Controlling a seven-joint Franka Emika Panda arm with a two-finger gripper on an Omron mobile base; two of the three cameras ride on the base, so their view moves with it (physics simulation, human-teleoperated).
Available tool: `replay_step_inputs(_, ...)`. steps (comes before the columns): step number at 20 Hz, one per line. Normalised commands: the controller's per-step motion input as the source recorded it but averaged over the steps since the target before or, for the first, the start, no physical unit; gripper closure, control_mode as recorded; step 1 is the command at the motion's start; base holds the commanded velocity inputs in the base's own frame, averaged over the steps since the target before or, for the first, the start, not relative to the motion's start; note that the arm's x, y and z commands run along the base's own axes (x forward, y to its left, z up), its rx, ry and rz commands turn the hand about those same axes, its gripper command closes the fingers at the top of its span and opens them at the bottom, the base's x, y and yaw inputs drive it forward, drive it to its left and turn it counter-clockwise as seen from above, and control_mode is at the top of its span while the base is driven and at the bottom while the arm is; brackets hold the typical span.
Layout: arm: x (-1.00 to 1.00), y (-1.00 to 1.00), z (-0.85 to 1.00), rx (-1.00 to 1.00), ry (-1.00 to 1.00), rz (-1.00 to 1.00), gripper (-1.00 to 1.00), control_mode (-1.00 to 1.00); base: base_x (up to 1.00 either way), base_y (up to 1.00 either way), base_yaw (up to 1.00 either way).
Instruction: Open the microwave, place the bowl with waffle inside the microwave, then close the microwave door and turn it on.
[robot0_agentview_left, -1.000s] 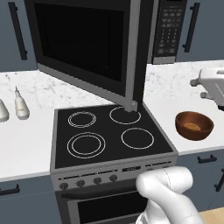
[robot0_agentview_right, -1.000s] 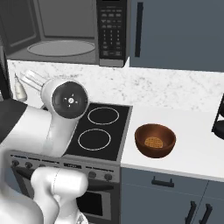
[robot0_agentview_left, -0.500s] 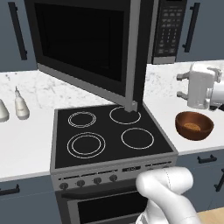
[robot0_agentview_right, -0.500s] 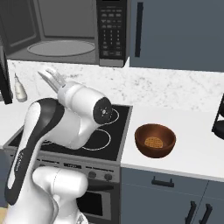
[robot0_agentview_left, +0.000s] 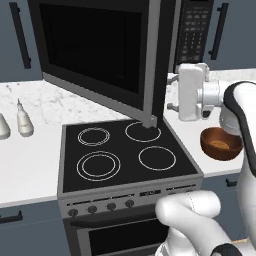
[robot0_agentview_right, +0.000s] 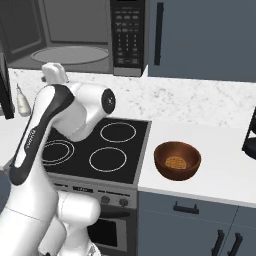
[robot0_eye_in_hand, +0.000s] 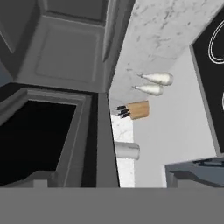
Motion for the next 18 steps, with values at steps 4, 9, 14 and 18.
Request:
replay_step_inputs(4, 0.69, 0.34, -0.04, 0.23, 0.26, 0.30, -1.00, -1.00, 0.00, 0.00, 0.00)
replay_step_inputs(9, 0.33, 0.46, -0.07, 0.17, 0.19, 0.25, -1.00, -1.00, 0.00, 0.00, 0.00)
replay_step_inputs(14, 0.00, 0.59, 0.00, 0.08, 0.16, 0.18, -1.00, -1.00, 0.00, 0.00, 0.00)
replay_step_inputs(18, -0.04, 0.73, 0.00, 0.05, 0.11, 0.18, -1.00, -1.00, 0.00, 0.00, 0.00)
